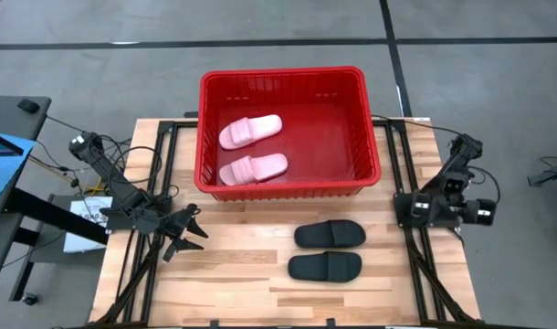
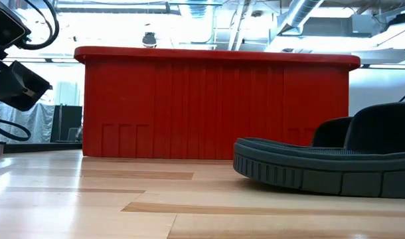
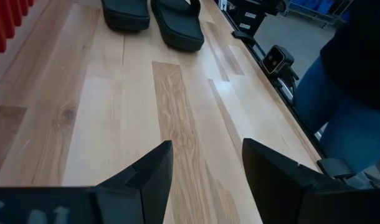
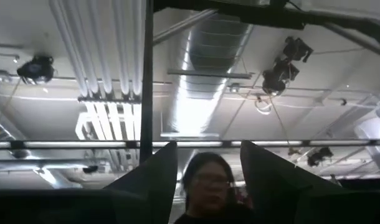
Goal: Pick and place slides into bin
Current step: Put the top black slide into the red bin
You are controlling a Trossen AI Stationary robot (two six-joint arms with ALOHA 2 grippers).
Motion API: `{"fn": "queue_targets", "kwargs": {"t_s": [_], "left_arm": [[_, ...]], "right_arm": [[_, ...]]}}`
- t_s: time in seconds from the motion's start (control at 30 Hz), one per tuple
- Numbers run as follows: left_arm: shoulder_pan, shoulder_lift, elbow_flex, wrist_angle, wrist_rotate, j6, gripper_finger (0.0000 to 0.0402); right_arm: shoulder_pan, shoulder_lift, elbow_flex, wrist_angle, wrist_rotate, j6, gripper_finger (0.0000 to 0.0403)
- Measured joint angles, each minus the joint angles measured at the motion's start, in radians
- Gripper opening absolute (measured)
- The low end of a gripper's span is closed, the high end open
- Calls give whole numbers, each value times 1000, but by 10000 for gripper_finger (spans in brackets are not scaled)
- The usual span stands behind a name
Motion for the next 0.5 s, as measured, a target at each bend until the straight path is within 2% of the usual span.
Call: {"fn": "queue_targets", "kwargs": {"t_s": [0.13, 0.27, 0.43, 0.5], "left_arm": [[0, 0, 0, 0, 0, 0, 183], [0, 0, 0, 0, 1, 0, 183], [0, 0, 0, 0, 1, 0, 183], [0, 0, -1, 0, 1, 0, 183]], "right_arm": [[0, 0, -1, -6, 21, -136, 166], [0, 1, 0, -5, 84, -283, 166], [0, 0, 1, -19, 259, -561, 166], [0, 1, 1, -24, 329, -615, 166]]}}
